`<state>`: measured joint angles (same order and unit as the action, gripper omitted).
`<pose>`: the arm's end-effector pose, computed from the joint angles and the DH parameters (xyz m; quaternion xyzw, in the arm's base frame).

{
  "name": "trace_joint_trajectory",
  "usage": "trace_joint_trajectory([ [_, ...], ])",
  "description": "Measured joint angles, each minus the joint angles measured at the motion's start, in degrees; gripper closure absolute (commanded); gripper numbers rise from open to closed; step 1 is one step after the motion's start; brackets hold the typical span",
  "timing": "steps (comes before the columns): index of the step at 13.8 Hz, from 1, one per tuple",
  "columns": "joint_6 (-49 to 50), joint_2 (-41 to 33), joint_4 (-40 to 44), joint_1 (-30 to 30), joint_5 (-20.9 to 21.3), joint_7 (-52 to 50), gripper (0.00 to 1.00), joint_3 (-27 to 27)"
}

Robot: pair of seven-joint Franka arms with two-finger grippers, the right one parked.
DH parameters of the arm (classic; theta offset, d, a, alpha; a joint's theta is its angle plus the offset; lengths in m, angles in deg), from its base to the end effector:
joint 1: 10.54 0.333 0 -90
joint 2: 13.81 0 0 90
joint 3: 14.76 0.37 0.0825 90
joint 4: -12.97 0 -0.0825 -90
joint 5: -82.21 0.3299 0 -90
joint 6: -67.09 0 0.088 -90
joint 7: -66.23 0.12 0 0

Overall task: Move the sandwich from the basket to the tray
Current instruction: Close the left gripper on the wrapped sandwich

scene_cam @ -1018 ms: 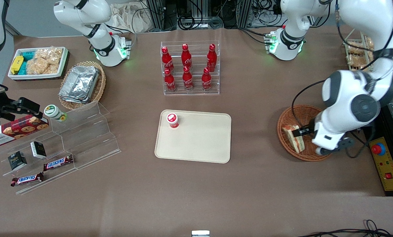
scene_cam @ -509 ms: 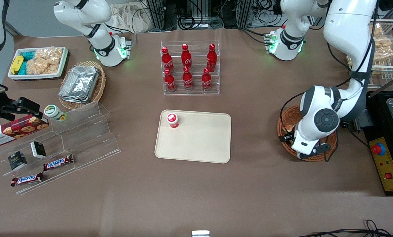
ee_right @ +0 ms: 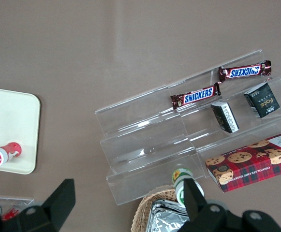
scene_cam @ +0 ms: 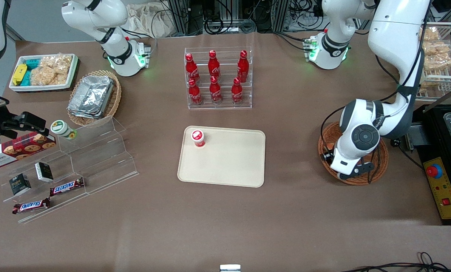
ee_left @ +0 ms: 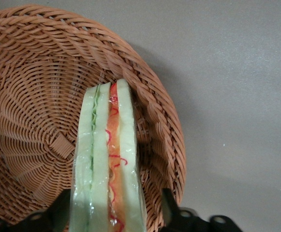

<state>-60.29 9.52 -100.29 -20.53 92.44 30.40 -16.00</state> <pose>0.5676 -0.1041 0.3250 -0.9829 -0.1538 0.0484 0.0886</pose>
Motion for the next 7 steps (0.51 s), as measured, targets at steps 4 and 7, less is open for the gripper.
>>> trace_joint_trajectory([
  [4, 0.0, -0.6, 0.2, 0.0, 0.1, -0.1, 0.75, 0.0],
  [7, 2.7, -3.8, 1.7, 0.0, 0.2, -0.1, 0.75, 0.0],
])
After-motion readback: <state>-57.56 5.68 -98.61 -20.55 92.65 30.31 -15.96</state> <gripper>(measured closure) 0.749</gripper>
